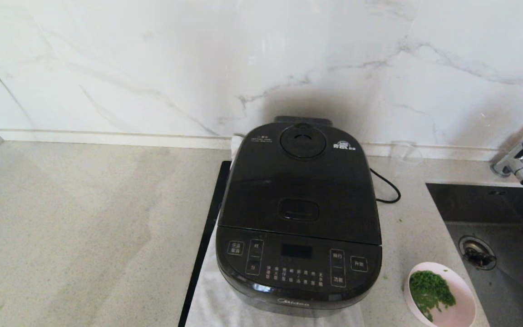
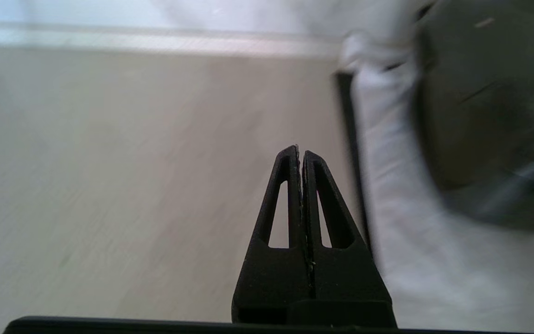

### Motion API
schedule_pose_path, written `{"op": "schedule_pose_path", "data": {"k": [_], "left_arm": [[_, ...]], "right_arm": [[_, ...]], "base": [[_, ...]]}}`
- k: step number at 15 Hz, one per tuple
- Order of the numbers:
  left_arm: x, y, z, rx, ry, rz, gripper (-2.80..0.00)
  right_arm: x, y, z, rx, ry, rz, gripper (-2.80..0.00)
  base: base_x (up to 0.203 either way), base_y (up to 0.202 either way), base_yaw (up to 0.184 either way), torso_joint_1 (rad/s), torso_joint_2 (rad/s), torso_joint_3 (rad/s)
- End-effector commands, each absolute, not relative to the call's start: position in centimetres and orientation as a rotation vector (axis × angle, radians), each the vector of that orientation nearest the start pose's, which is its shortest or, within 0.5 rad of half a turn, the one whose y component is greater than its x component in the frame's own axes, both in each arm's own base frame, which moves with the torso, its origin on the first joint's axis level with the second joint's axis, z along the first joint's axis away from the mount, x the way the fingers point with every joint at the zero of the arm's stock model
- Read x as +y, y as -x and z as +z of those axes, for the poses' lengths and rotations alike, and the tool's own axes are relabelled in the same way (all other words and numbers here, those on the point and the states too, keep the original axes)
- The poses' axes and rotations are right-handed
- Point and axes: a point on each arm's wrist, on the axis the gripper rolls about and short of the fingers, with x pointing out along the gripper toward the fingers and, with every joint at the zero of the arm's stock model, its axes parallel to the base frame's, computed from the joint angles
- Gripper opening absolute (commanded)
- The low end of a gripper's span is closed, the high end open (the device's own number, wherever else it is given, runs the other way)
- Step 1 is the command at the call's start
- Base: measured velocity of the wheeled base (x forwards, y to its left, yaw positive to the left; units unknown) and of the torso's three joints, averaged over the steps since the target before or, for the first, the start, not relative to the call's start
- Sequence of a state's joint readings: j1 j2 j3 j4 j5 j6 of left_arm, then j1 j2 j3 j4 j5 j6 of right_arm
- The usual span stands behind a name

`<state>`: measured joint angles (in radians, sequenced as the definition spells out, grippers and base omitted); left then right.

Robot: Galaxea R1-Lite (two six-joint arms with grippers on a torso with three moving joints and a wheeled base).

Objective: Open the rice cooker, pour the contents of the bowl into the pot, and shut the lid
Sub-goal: Open the rice cooker

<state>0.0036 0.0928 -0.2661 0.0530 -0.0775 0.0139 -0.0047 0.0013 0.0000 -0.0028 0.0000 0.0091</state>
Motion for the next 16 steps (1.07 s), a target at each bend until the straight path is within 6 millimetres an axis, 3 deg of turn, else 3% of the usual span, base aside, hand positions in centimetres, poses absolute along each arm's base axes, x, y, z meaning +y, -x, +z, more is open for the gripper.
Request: {"op": "schedule_pose_path", "data": {"k": [1, 6, 8, 10, 11, 14, 16], "left_arm": [[-0.3, 1.0, 19.4, -0.008, 0.022, -0.151, -2.80], [-1.2, -8.8, 28.8, 0.184, 0.238, -0.482, -2.80], [-2.8, -13.2, 30.9, 0.291, 0.324, -0.644, -2.80], [-6.4, -17.1, 31.2, 0.436, 0.377, -0.825, -2.80], [-8.2, -18.1, 31.1, 0.490, 0.394, -0.893, -2.80], [-12.8, -19.4, 30.0, 0.625, 0.412, -1.003, -2.80], [-15.4, -19.8, 28.6, 0.683, 0.382, -0.967, -2.80]], "right_arm": [[0.0, 2.3, 7.6, -0.002, -0.009, -0.005, -2.80], [0.0, 2.3, 7.6, -0.002, -0.009, -0.005, -2.80], [0.0, 2.3, 7.6, -0.002, -0.009, -0.005, -2.80], [0.0, 2.3, 7.6, -0.002, -0.009, -0.005, -2.80], [0.0, 2.3, 7.6, -0.002, -0.009, -0.005, -2.80], [0.0, 2.3, 7.6, -0.002, -0.009, -0.005, -2.80], [0.0, 2.3, 7.6, -0.002, -0.009, -0.005, -2.80]], "base": [[0.000, 0.000, 0.000, 0.000, 0.00, 0.000], [0.000, 0.000, 0.000, 0.000, 0.00, 0.000], [0.000, 0.000, 0.000, 0.000, 0.00, 0.000], [0.000, 0.000, 0.000, 0.000, 0.00, 0.000], [0.000, 0.000, 0.000, 0.000, 0.00, 0.000], [0.000, 0.000, 0.000, 0.000, 0.00, 0.000], [0.000, 0.000, 0.000, 0.000, 0.00, 0.000]]}}
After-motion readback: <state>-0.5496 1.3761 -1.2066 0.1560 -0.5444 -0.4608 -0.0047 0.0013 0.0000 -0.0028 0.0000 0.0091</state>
